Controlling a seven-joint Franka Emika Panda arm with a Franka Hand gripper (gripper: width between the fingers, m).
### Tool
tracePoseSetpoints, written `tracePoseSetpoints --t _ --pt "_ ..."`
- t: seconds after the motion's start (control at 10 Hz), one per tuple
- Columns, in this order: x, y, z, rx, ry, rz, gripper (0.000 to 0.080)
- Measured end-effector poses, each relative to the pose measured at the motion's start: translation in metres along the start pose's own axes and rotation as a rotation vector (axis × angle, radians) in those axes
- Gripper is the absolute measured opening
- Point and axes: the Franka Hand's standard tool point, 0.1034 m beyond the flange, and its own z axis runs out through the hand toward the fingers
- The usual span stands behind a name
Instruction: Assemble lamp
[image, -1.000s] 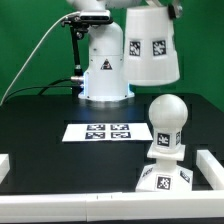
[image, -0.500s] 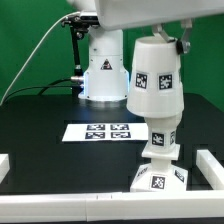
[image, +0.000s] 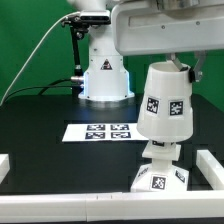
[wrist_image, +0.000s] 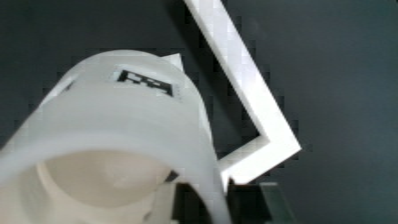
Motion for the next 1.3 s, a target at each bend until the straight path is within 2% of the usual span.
tracePoseSetpoints --t 0.2,0.3,0.4,0.5,0.7,0.8,0.9,1.0,1.1,1.3 --pt "0.0 0.002 0.004 0.0 0.008 0.004 0.0042" --pt "0.0 0.002 0.004 0.001 0.009 0.005 0.0108" --pt "0.0 0.003 0.005 0.0 0.009 0.005 0.0108" --pt "0.0 0.003 0.005 0.0 0.008 0.006 0.0321" --pt "-0.002 0.005 0.002 -0.005 -0.011 -0.004 0.0614" --pt "-0.006 0.01 -0.014 -0.008 -0.052 -0.007 0.0614" --pt "-0.01 0.012 -0.036 0.001 -0.085 -0.004 0.068" --pt "-0.014 0.014 -0.052 0.0 -0.121 -0.004 0.068" --pt "-0.011 0.015 -0.061 -0.001 -0.134 -0.003 0.0695" --pt "-0.009 0.015 -0.057 0.0 -0.126 -0.001 0.0699"
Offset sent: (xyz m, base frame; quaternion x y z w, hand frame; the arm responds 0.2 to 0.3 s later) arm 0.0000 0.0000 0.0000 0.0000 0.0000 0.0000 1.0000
